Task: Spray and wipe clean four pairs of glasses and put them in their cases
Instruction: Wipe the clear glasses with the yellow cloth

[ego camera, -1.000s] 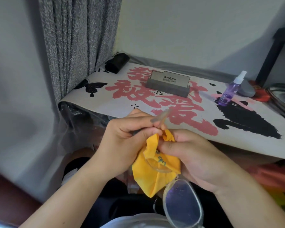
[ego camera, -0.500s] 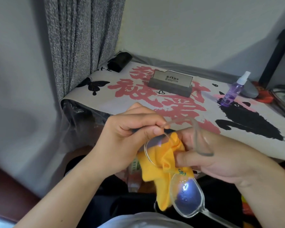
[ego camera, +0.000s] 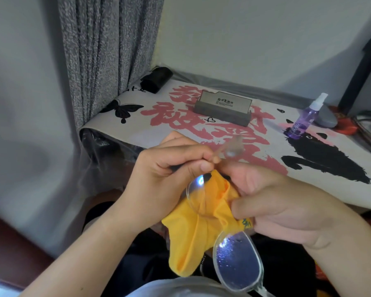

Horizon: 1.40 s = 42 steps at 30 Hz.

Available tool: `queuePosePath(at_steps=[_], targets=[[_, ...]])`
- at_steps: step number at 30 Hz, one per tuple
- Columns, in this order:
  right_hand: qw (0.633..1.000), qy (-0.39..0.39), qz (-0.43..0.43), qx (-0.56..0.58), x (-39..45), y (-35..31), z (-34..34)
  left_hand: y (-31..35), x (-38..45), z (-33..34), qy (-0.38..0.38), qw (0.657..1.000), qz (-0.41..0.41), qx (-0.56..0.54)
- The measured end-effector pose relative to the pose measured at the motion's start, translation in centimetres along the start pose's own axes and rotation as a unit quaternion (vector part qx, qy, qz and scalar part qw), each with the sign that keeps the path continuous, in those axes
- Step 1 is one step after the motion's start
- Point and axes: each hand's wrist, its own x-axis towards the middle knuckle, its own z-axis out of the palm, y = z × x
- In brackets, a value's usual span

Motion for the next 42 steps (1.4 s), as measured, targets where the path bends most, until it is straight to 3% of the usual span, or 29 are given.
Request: queuePosePath(at_steps=[2, 4, 8, 15, 21, 33, 37, 42], targets=[[0.999, 0.035, 0.028, 0.006, 1.0, -1.4, 1.5, -0.4, -0.2, -0.1, 0.027, 0.999, -0.003, 0.021], [0.992, 0.121, 0.025, -0.028, 1.5, -0.8, 0.9, -0.6, -0.2, 0.0, 0.045, 0.998, -0.016, 0.03], [0.969, 0.24, 0.011, -0.062, 1.5, -0.4, 0.4, -0.6, -0.1, -0.1, 0.024, 0.998, -0.053, 0.013], [0.976, 0.204, -0.002, -0.081, 2.9, -1.9, 0.1, -0.5, -0.9, 1.0, 0.002, 0.993, -0.1, -0.069], [0.981, 0.173, 0.002, -0.091, 3.2, -2.0, 0.8, -0.6, -0.8, 1.1, -0.015, 0.994, -0.093, -0.051], [0.973, 0.2, -0.003, -0.118, 4.2, -0.6, 2.3, -1.3, -1.1, 1.4, 0.008, 0.996, -0.082, -0.022], [0.96, 0.22, -0.025, -0.171, 4.0, 0.4, 3.1, -1.6, -1.0, 0.8, 0.002, 0.997, -0.071, -0.016], [0.958, 0.234, -0.083, -0.143, 3.3, 1.8, 4.1, -1.9, -0.6, -0.1, 0.011, 1.0, -0.022, -0.005]])
